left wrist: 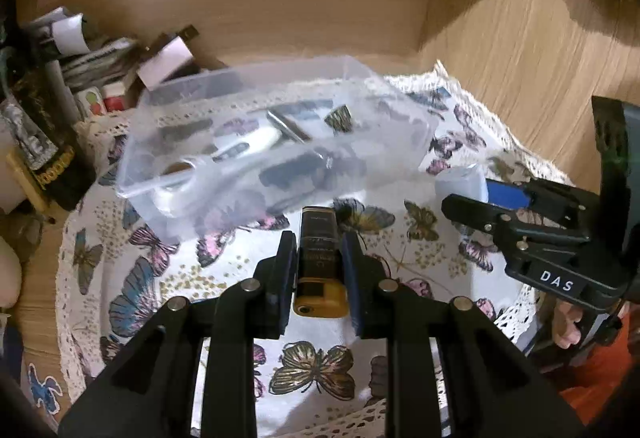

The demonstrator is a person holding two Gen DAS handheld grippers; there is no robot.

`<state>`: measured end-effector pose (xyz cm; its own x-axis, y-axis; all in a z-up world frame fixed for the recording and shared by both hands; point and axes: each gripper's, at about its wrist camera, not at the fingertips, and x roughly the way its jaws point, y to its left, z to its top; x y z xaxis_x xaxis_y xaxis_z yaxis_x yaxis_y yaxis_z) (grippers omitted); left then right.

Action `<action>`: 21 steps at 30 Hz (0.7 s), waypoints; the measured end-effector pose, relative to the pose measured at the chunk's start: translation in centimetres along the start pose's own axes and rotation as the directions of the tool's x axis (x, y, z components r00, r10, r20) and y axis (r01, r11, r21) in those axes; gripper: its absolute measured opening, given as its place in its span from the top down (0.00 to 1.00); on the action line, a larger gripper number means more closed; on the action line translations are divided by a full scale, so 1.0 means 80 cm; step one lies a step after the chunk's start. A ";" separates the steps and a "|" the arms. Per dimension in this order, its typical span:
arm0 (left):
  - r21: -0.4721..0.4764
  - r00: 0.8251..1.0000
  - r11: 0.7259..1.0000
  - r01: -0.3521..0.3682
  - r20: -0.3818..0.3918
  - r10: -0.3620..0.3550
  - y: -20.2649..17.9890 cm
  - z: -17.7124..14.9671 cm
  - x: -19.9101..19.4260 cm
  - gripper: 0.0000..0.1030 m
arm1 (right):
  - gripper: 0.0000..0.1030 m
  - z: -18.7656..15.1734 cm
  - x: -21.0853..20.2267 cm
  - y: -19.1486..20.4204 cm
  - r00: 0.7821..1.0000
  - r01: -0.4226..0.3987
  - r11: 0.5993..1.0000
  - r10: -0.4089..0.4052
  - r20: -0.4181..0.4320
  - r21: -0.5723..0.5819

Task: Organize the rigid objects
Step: 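Place the cylinder into the box while the right tool drops the plug adapter in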

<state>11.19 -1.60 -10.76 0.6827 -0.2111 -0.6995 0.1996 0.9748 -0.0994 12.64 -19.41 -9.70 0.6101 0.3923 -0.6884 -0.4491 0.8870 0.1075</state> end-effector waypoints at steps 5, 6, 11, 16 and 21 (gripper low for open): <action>-0.013 0.998 1.000 -0.008 0.057 0.009 0.009 0.008 -0.025 0.78 | 0.67 0.012 -0.006 0.008 0.999 -0.005 1.000 0.005 0.033 -0.011; -0.016 0.998 1.000 -0.011 0.067 0.012 0.010 0.010 -0.028 0.78 | 0.67 0.016 -0.007 0.009 0.999 -0.004 1.000 0.005 0.045 -0.015; -0.032 0.991 0.999 -0.031 0.128 0.035 0.020 0.025 -0.048 0.78 | 0.67 0.037 -0.010 0.013 0.996 0.012 0.999 -0.008 0.085 -0.041; -0.054 0.983 0.998 -0.044 0.176 0.053 0.034 0.042 -0.058 0.78 | 0.67 0.060 -0.009 0.015 0.993 0.024 0.998 -0.018 0.120 -0.051; -0.062 0.975 0.996 -0.065 0.208 0.076 0.045 0.062 -0.057 0.78 | 0.67 0.086 -0.008 0.015 0.987 0.029 0.998 -0.019 0.161 -0.059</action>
<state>12.25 2.50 -4.40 0.8272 -0.1464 -0.5426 0.1111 0.9890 -0.0974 16.22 -16.93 -4.22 0.7154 0.4093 -0.5663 -0.4688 0.8821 0.0454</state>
